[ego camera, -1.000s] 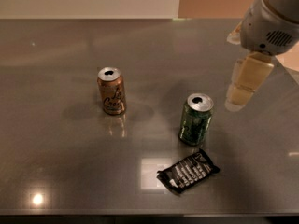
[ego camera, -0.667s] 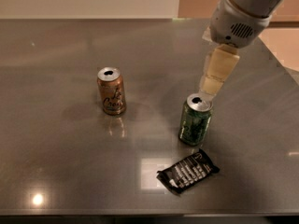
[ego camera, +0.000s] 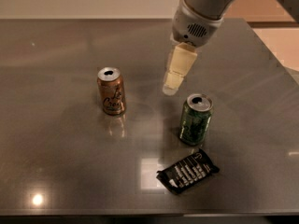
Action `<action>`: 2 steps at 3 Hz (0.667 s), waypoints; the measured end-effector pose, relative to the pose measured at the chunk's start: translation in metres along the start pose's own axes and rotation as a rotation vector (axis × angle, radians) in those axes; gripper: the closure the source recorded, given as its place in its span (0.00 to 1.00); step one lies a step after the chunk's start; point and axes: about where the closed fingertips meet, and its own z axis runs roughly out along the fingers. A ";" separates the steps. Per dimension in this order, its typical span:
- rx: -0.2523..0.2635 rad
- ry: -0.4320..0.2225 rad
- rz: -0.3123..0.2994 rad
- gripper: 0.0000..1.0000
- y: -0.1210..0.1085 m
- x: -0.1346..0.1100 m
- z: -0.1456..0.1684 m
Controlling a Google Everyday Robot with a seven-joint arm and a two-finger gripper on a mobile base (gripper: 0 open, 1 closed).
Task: Pick orange can
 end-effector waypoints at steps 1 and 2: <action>-0.015 -0.038 -0.026 0.00 0.003 -0.029 0.024; -0.032 -0.082 -0.041 0.00 0.009 -0.055 0.044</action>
Offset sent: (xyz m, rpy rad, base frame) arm 0.0070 0.1077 -0.0393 0.1397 0.0118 0.0885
